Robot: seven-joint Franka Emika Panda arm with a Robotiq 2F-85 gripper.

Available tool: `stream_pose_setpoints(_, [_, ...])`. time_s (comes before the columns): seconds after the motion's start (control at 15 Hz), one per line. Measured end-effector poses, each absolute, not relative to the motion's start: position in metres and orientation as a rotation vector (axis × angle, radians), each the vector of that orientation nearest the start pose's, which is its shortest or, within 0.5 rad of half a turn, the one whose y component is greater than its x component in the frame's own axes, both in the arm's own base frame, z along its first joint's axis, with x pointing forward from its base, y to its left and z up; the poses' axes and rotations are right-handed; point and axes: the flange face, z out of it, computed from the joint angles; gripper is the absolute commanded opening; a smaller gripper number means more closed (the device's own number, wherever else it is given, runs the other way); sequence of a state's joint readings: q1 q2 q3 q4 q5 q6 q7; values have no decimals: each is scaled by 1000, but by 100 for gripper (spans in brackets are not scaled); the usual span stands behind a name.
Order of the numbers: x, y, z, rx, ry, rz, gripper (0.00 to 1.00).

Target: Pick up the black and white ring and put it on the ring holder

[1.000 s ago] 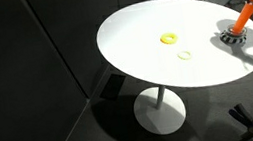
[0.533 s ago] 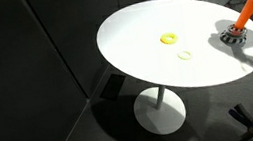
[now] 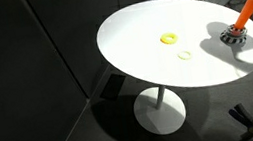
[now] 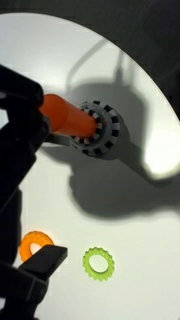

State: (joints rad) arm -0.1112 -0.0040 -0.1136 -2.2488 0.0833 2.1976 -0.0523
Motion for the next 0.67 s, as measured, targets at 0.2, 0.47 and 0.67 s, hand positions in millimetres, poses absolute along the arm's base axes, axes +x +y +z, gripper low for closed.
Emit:
stream_pose_setpoints(0.2, [505,-92,369,-3060,202,51,100])
stream_pose_setpoints(0.47, [506,-69,375,-3066,91,33,100])
stream_pose_setpoints(0.67, [507,-67,374,-3066,85,38,100])
